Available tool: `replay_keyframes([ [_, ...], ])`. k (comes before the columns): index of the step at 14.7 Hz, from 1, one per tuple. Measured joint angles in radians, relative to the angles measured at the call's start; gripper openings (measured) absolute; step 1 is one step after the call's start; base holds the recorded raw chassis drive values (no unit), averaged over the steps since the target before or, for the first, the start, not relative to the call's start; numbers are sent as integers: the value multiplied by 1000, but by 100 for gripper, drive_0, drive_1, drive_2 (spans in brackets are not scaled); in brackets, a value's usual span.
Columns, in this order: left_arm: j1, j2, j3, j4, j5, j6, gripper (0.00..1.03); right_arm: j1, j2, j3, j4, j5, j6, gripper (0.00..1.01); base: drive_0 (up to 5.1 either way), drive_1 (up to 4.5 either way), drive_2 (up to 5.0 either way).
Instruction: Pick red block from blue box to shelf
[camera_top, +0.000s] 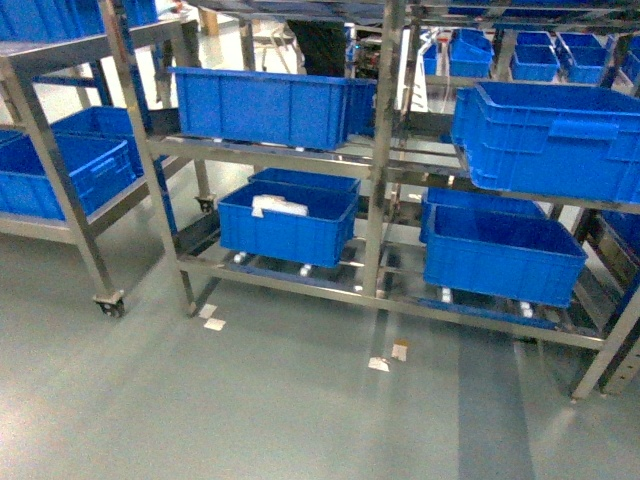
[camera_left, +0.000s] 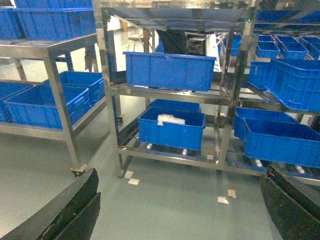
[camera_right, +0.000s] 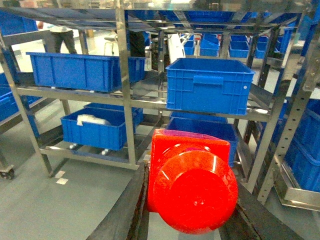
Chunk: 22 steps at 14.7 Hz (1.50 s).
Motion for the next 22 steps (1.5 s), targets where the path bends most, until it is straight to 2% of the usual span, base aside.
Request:
replay_keyframes([
  [10, -1, 0, 0, 0, 1, 0, 98, 0, 0, 0, 1, 0, 0, 29, -146, -146, -146],
  [15, -1, 0, 0, 0, 0, 0, 98, 0, 0, 0, 1, 0, 0, 29, 304, 179, -499],
  [22, -1, 0, 0, 0, -1, 0, 98, 0, 0, 0, 2, 0, 0, 29, 21, 452, -409],
])
